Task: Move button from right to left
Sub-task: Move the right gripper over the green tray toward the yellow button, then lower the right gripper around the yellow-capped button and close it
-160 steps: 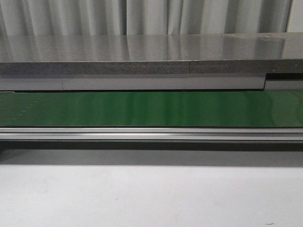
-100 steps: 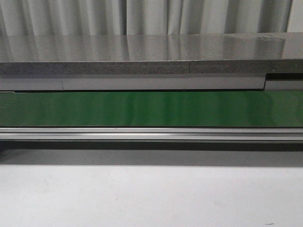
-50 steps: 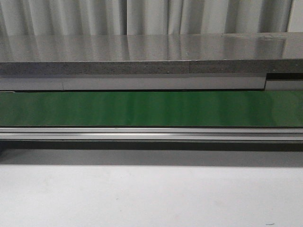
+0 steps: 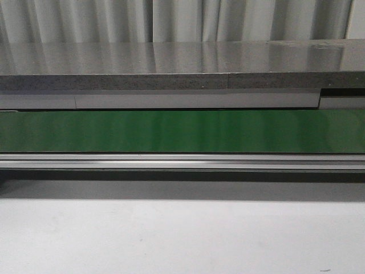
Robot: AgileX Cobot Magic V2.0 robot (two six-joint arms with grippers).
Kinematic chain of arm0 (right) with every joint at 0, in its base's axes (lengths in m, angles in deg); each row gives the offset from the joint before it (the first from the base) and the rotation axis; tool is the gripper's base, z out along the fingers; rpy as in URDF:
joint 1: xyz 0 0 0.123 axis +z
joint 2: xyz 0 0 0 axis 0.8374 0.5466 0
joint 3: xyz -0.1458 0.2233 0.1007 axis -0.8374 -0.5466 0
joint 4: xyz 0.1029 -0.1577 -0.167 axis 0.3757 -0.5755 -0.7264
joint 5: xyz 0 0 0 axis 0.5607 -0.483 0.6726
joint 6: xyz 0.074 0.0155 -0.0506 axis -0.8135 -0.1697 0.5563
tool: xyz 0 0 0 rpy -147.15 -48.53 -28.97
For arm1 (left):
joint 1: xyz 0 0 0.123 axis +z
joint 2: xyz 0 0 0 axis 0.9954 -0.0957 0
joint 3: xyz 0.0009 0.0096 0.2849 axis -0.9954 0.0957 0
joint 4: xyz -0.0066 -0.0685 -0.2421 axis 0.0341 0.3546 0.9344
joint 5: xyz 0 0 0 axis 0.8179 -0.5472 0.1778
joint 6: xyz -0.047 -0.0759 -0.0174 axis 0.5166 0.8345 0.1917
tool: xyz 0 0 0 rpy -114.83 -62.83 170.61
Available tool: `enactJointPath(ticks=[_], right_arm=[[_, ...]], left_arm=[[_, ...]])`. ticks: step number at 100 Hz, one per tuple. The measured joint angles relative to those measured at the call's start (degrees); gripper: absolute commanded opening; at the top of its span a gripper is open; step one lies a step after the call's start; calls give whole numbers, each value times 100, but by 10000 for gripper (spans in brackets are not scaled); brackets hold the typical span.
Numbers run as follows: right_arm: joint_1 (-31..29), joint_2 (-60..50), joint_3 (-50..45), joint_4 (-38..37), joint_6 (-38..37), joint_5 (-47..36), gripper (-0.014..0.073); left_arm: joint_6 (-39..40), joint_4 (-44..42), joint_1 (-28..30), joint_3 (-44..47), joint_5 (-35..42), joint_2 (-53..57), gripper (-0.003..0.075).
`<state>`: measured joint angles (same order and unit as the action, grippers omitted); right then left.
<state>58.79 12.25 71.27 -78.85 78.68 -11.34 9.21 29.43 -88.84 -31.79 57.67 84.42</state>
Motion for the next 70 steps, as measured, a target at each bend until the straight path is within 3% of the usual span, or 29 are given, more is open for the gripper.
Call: enactJointPath(ticks=[26, 55, 65, 70], right_arm=[[0, 1442, 891, 71, 0, 204, -68], [0, 2205, 956, 178, 0, 180, -63], [0, 2312, 956, 181, 0, 190, 10], [0, 2331, 956, 181, 0, 200, 108]], left_arm=[[0, 0, 0, 0, 0, 0, 5], [0, 0, 0, 0, 0, 0, 5], [0, 0, 0, 0, 0, 0, 5], [0, 0, 0, 0, 0, 0, 5]])
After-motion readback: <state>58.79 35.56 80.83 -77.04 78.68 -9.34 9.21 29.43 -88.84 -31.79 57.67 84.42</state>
